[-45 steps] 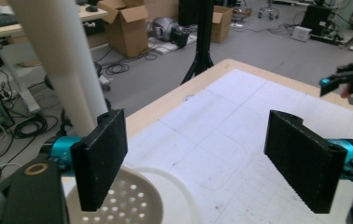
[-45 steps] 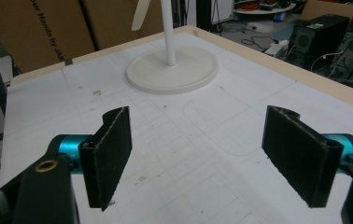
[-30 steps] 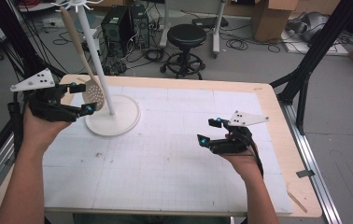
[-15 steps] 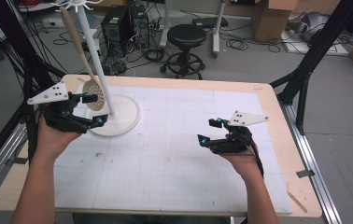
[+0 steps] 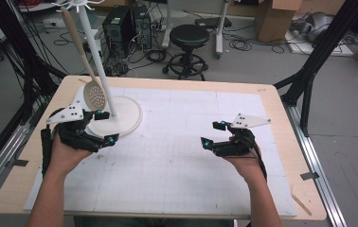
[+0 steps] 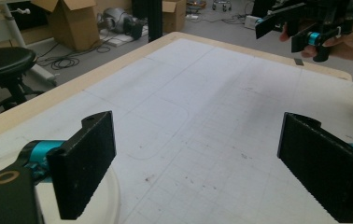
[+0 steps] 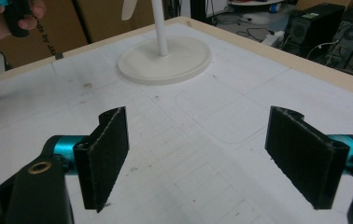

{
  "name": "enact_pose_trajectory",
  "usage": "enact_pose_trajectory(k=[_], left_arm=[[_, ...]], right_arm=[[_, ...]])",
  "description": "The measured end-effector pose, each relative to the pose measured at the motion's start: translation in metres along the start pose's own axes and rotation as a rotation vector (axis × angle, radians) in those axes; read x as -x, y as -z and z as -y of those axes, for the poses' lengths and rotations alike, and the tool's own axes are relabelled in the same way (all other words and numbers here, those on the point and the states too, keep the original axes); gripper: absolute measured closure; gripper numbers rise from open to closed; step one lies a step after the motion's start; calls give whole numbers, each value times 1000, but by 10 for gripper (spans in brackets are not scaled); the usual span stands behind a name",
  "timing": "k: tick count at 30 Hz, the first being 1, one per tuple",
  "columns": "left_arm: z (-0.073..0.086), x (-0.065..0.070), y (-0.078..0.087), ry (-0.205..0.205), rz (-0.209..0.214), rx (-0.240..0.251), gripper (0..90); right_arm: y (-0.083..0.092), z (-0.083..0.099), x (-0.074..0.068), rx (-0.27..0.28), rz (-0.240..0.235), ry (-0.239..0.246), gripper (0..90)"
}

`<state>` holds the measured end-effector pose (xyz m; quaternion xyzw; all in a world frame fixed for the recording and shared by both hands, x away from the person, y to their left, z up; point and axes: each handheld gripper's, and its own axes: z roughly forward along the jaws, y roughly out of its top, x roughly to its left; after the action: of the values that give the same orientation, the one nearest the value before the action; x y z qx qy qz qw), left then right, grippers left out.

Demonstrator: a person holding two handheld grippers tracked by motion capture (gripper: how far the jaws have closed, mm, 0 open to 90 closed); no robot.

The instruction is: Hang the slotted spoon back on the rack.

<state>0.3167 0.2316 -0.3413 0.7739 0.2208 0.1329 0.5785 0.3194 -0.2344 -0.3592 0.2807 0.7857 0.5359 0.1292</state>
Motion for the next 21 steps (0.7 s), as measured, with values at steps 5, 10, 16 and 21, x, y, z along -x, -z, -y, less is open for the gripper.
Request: enact_pose_trajectory(k=[5,10,16,21], left_arm=[[10,4,-2,18,33,-6,111],[15,3,2,22,19,-11,88],[19,0,3,29,46,44,66],[24,-3,-6,55,76,57,62]], right_arm=[[-3,1,0,-1,-6,3,205],[-5,6,2,-17,-2,-1,192],[-6,11,7,-16,5,-25,166],[-10,19,9,-39,5,-40,155]])
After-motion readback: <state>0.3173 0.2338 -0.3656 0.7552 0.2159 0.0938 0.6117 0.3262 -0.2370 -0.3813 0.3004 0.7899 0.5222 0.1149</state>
